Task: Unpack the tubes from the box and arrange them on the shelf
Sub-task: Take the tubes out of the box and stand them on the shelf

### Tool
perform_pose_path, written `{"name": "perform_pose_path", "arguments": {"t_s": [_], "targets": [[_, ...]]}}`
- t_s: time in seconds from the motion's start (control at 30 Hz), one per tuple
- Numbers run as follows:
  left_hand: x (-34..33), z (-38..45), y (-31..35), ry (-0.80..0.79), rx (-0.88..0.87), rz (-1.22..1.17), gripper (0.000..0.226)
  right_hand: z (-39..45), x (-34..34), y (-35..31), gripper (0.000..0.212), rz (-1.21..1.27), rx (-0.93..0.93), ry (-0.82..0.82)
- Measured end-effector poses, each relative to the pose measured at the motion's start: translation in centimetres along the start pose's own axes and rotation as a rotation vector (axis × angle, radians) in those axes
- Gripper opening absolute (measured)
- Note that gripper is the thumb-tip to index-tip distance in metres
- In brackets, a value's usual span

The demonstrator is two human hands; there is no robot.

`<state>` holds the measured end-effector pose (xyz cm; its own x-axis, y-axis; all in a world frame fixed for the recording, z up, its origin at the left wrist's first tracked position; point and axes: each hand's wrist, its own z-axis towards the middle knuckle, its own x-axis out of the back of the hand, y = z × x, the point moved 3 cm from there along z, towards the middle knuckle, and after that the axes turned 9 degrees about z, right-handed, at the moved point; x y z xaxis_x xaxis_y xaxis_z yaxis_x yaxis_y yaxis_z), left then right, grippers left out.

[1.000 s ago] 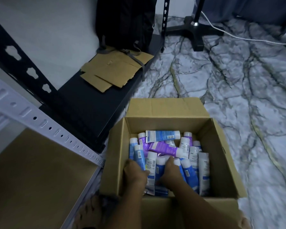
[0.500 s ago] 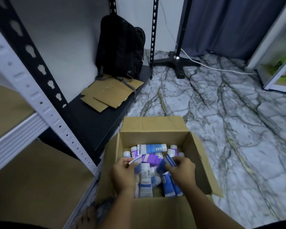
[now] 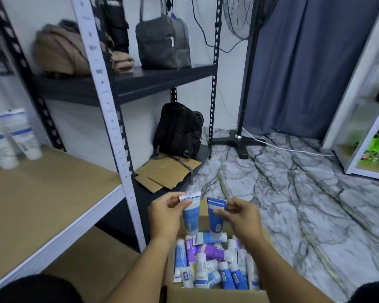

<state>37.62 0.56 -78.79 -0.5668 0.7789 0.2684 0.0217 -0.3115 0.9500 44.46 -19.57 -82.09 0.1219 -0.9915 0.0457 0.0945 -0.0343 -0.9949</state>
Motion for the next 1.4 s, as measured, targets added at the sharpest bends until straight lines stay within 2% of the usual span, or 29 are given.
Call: {"name": "perform_pose_path", "arguments": {"t_s": [0.23, 0.5, 0.7, 0.93, 1.13, 1.3, 1.4], "targets": [[8.1, -0.2, 9.0, 0.121, -0.189, 0.003, 0.019, -0.8, -5.6, -11.0, 0.02, 0.135, 0.177, -0.132], [18.5, -0.3, 13.4, 0.295, -0.22, 0.055, 0.017, -2.5, -13.0, -18.9, 0.022, 0.19, 0.303, -0.291], [25.4, -0.3, 13.4, 0.402, -0.217, 0.084, 0.017, -3.2, -19.2, -20.3, 0.023, 0.181, 0.295, -0.375], [30.8, 0.1, 10.2, 0.509, -0.19, 0.12, 0.018, -4.2, -26.2, -20.0, 0.021, 0.189, 0.254, -0.47], [32.7, -0.2, 8.7, 0.58, -0.184, 0.091, 0.022, -4.5, -29.8, -19.3, 0.021, 0.197, 0.24, -0.523], [32.7, -0.4, 7.8, 0.575, -0.195, 0.076, 0.027, -4.4, -30.7, -19.4, 0.022, 0.19, 0.303, -0.565], [32.2, -0.9, 6.8, 0.528, -0.178, 0.088, 0.039, -4.7, -30.4, -19.0, 0.037, 0.128, 0.341, -0.564]]}}
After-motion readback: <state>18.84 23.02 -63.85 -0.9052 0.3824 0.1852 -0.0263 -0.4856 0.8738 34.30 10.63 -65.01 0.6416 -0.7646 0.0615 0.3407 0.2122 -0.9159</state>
